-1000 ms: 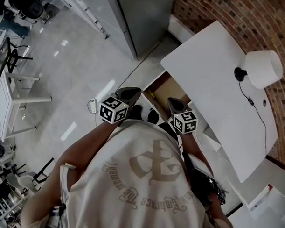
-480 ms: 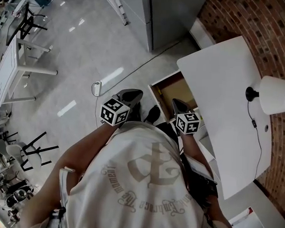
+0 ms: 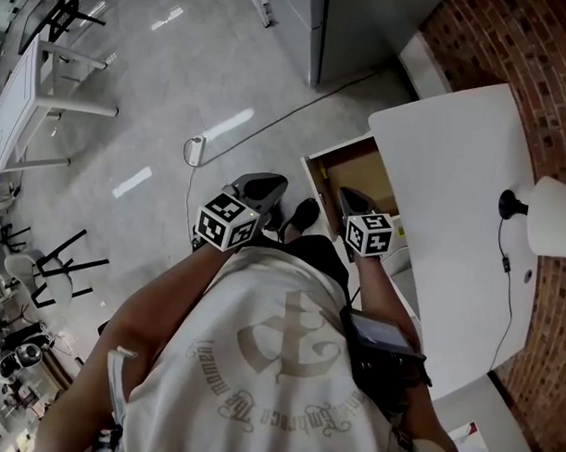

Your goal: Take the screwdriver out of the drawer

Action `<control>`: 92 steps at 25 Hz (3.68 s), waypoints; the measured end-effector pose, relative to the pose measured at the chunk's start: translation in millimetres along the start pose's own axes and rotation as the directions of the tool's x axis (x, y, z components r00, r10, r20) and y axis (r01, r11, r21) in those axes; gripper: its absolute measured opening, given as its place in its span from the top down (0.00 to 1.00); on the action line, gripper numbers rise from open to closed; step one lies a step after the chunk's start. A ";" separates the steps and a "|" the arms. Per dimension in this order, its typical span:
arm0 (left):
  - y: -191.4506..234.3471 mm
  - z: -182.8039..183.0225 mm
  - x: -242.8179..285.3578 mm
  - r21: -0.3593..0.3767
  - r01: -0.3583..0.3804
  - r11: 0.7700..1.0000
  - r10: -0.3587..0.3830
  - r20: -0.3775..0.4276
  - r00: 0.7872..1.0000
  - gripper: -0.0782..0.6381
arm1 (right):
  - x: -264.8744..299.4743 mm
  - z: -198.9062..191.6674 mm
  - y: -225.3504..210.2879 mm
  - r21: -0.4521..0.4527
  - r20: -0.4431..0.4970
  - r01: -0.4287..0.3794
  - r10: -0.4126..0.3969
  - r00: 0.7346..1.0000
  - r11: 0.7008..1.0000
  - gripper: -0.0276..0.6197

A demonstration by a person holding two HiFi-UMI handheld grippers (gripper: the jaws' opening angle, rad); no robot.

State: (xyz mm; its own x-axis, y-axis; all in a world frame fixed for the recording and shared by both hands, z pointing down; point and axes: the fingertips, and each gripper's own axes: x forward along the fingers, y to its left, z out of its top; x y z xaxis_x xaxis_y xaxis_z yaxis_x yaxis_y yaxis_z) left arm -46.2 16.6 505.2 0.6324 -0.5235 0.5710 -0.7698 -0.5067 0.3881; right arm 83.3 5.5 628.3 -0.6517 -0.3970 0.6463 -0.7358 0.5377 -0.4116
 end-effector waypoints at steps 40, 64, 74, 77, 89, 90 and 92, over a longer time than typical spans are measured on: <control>35.3 -91.5 32.9 -0.211 -0.027 0.977 0.021 -0.028 0.999 0.87 | 115.7 -84.7 -58.6 0.000 -0.266 0.026 -0.025 0.964 1.000 0.95; 65.3 -140.3 57.0 -0.295 -0.054 0.954 0.040 -0.053 0.998 0.87 | 189.3 -127.2 -93.7 -0.081 -0.383 0.006 -0.037 0.923 0.997 0.94; 63.9 -165.8 62.2 -0.340 -0.058 0.939 0.036 -0.068 0.997 0.87 | 222.7 -132.9 -108.6 -0.066 -0.381 0.001 -0.026 0.924 0.998 0.84; 61.6 -170.6 64.8 -0.354 -0.054 0.934 0.032 -0.068 0.997 0.87 | 231.1 -137.6 -110.7 -0.073 -0.399 -0.011 -0.019 0.917 0.997 0.84; 59.8 -184.6 65.2 -0.390 -0.046 0.920 0.020 -0.072 0.997 0.87 | 248.2 -151.1 -112.1 -0.084 -0.481 -0.078 0.028 0.876 0.993 0.86; 59.9 -184.7 65.2 -0.391 -0.046 0.919 0.019 -0.072 0.997 0.87 | 248.5 -151.0 -110.7 -0.086 -0.488 -0.099 0.045 0.872 0.991 0.87; 59.8 -184.8 65.0 -0.395 -0.044 0.918 0.017 -0.072 0.997 0.87 | 249.6 -151.0 -108.5 -0.083 -0.502 -0.129 0.071 0.862 0.988 0.89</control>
State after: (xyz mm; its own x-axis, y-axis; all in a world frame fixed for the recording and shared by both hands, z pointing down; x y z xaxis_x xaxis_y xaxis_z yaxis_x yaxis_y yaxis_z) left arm -67.0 78.9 699.2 0.6117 -0.4810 0.6280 -0.7681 -0.1714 0.6169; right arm 28.3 -39.7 931.3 -0.5215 0.0688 0.8505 -0.6276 0.6444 -0.4369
